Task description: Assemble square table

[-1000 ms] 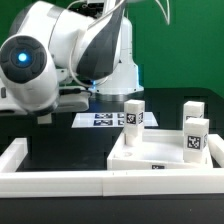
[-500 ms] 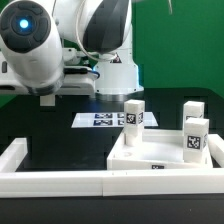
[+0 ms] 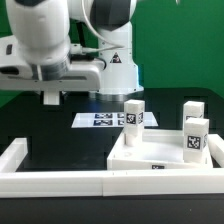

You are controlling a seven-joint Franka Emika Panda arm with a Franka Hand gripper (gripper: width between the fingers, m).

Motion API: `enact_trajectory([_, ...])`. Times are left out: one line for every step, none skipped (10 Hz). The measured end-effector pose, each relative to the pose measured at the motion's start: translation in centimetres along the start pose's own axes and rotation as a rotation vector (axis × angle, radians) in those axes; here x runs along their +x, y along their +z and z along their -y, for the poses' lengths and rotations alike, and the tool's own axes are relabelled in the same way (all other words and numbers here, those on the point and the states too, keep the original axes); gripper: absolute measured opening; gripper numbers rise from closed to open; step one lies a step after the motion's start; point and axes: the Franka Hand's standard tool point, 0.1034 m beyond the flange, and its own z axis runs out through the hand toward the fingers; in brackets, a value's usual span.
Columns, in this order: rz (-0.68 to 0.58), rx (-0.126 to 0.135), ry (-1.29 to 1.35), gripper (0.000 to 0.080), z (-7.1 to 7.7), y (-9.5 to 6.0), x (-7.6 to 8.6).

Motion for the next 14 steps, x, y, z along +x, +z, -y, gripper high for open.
enact_trajectory([-0.034, 0.006, 0.028, 0.0288, 1.0, -1.1, 0.0])
enact_trajectory([-0.102, 0.019, 0.063, 0.0288, 2.0, -2.6, 0.7])
enact_trajectory([-0.177, 0.038, 0.092, 0.0288, 3.2, -4.3, 1.3])
enact_trajectory([-0.222, 0.044, 0.100, 0.0288, 3.7, -5.2, 1.5])
enact_trajectory([-0.271, 0.033, 0.094, 0.0288, 3.7, -5.4, 2.2])
enact_trajectory([-0.353, 0.025, 0.093, 0.0288, 3.6, -5.5, 2.6])
enact_trajectory([-0.407, 0.024, 0.094, 0.0288, 3.6, -5.5, 2.6])
enact_trajectory([-0.479, 0.017, 0.097, 0.0288, 3.5, -5.7, 2.9])
enact_trajectory([-0.522, 0.013, 0.100, 0.0288, 3.4, -5.6, 3.0])
enact_trajectory([-0.600, 0.009, 0.117, 0.0288, 3.4, -6.1, 3.4])
enact_trajectory([-0.666, 0.029, 0.156, 0.0288, 4.3, -6.8, 3.7])
enact_trajectory([-0.712, 0.046, 0.186, 0.0288, 5.4, -7.3, 4.2])
enact_trajectory([-0.793, 0.058, 0.212, 0.0288, 6.2, -8.5, 5.0])
enact_trajectory([-0.840, 0.070, 0.231, 0.0288, 7.1, -9.4, 5.6])
